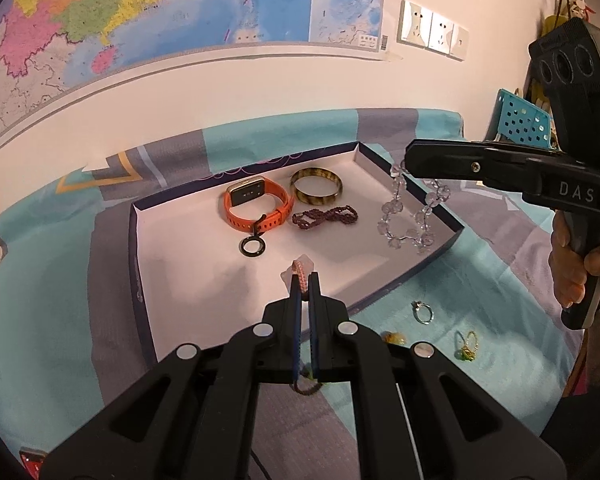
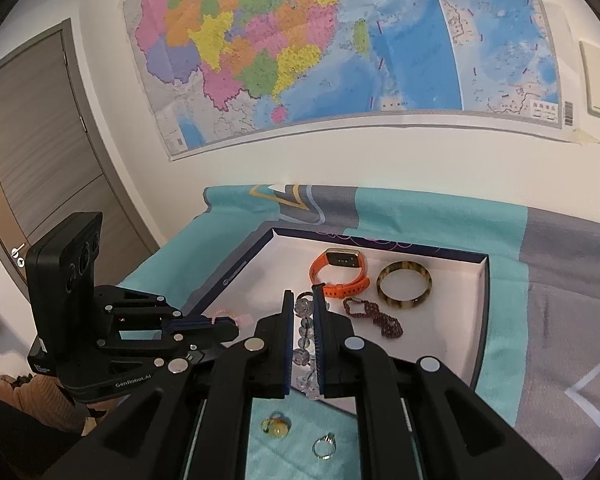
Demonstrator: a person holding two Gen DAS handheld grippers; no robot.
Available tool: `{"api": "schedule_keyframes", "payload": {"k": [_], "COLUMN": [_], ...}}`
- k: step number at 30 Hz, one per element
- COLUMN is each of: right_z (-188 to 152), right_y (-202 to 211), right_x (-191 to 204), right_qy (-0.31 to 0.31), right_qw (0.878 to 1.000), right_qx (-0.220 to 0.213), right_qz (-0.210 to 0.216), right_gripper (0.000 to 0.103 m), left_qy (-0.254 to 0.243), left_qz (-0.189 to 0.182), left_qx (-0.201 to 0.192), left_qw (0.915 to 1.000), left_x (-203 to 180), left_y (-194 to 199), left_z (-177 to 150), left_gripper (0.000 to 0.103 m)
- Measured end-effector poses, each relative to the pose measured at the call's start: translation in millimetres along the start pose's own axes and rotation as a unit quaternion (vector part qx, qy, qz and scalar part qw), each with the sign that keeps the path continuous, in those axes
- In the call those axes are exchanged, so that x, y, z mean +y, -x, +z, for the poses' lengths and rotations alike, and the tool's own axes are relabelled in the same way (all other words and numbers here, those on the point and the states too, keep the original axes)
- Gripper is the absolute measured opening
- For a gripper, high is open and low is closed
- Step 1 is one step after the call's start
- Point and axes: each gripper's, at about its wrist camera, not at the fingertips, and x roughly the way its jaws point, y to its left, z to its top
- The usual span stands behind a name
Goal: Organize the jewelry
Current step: 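Carry the pink clip and crystal bracelet over the white tray with both tools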
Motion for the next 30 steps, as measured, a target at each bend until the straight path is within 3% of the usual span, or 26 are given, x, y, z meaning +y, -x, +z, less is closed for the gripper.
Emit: {"api": "schedule_keyframes", "payload": {"k": [30], "right_z": [6.5], "right_y": [-68.4], "right_x": [-28.8], "right_qy": [-0.034], "right_qw": [0.999], "right_qx": [0.041], "right_qz": [0.005], "right_gripper": [0.008], "left_qy": [0.021], "left_qz": [0.0], "left_qx": [0.062], "left_qw": [0.9979], "left_x": [19.2], "left_y": [-63.4], "left_z": [14.9], "left_gripper": [0.004]}}
